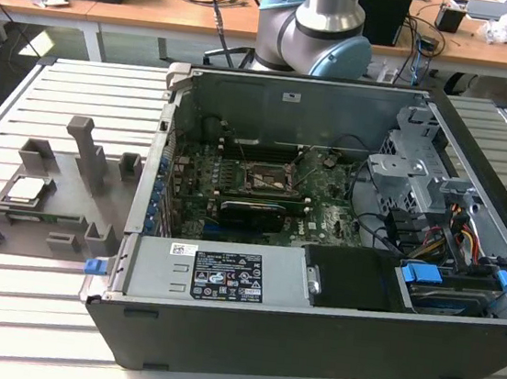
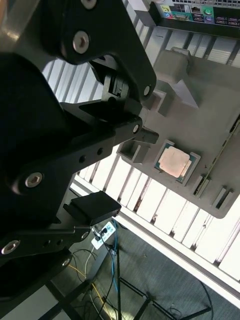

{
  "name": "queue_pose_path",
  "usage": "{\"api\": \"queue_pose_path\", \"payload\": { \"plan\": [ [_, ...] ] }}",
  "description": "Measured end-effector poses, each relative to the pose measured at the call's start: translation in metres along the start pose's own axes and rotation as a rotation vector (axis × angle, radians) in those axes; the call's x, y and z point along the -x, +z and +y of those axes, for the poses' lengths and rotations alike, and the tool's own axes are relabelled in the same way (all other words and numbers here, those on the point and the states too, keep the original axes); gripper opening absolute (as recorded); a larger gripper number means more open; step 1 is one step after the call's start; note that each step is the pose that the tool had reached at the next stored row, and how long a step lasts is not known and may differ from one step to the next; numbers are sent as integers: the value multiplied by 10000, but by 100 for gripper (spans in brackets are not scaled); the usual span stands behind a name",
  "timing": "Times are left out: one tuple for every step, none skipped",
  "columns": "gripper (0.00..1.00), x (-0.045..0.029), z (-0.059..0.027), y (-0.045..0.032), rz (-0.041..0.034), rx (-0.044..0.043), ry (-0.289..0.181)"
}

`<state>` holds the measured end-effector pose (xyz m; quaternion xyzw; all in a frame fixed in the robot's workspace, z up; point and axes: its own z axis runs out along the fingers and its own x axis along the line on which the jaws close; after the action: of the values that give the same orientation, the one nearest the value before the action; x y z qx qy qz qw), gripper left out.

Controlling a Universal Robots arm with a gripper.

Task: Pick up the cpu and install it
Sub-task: 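Pick up the cpu and move it towards the insertion slot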

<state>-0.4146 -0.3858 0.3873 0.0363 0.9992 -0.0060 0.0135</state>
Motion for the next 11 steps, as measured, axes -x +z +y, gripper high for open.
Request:
{"api": "queue_pose_path", "payload": {
  "plan": [
    [66, 0, 0, 1, 0, 0, 0],
    [66, 0, 0, 4, 0, 1, 0],
    [66, 0, 0, 9, 0, 0, 0],
    [66, -1, 0, 11, 0, 0, 0],
    [66, 0, 0, 13, -1, 0, 0],
    [66, -1, 0, 14, 0, 0, 0],
    [66, -1, 0, 17, -1, 0, 0],
    [66, -1, 0, 20, 0, 1, 0],
    [66, -1, 0, 21, -1, 1, 0],
    [66, -1, 0, 23, 0, 2, 0],
    [66, -1, 0, 26, -1, 3, 0]
  ]
}}
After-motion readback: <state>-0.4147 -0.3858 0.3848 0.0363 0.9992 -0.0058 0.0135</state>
